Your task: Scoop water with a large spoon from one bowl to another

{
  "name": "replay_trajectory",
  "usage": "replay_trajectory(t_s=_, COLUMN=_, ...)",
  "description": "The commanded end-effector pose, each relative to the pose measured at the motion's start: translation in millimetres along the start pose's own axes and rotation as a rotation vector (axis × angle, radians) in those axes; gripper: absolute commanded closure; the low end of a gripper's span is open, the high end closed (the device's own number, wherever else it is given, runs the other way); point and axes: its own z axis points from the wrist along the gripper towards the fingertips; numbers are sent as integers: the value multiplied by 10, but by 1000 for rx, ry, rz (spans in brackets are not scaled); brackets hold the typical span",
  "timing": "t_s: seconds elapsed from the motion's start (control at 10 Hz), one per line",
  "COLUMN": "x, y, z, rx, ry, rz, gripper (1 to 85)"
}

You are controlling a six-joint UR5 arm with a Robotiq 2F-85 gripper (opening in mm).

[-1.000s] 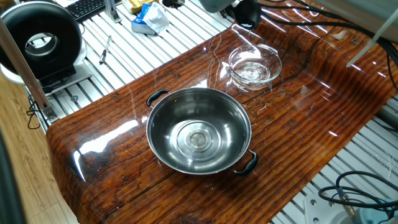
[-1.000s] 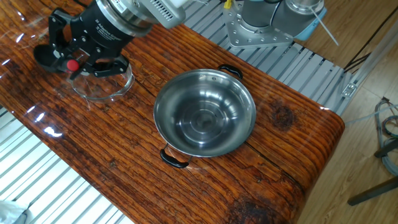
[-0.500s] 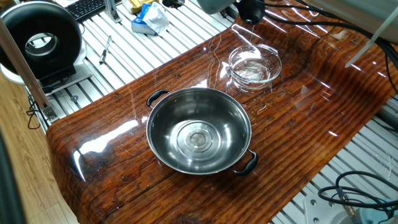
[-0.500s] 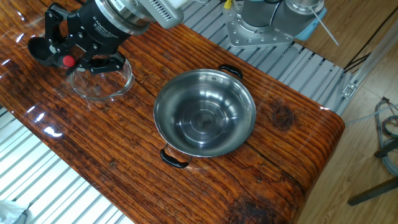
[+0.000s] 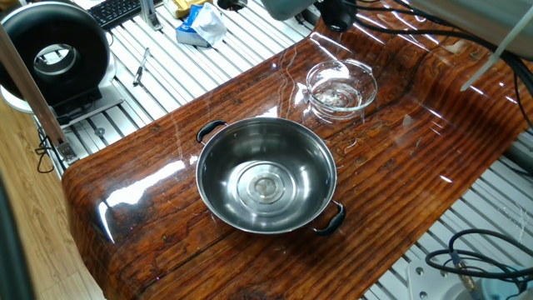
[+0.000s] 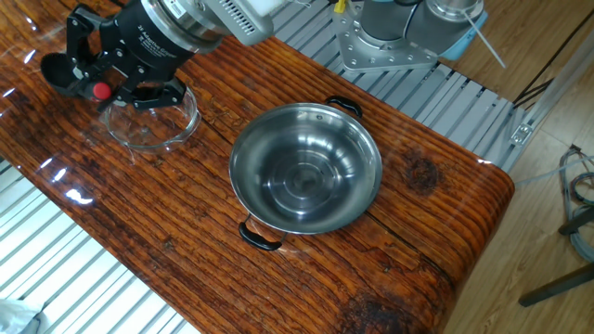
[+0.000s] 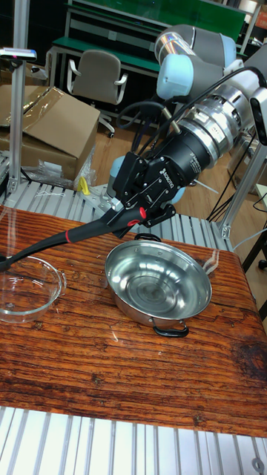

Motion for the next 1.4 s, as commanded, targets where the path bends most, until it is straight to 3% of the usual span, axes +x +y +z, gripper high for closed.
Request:
replay_trajectory(t_s=0.0, x=16, y=-16, z=10, rx=9, ry=6, rz=4, gripper=847)
replay_trajectory(t_s=1.3, x=44, y=108, z=-92, rx=79, ry=46, rz=20, gripper=847)
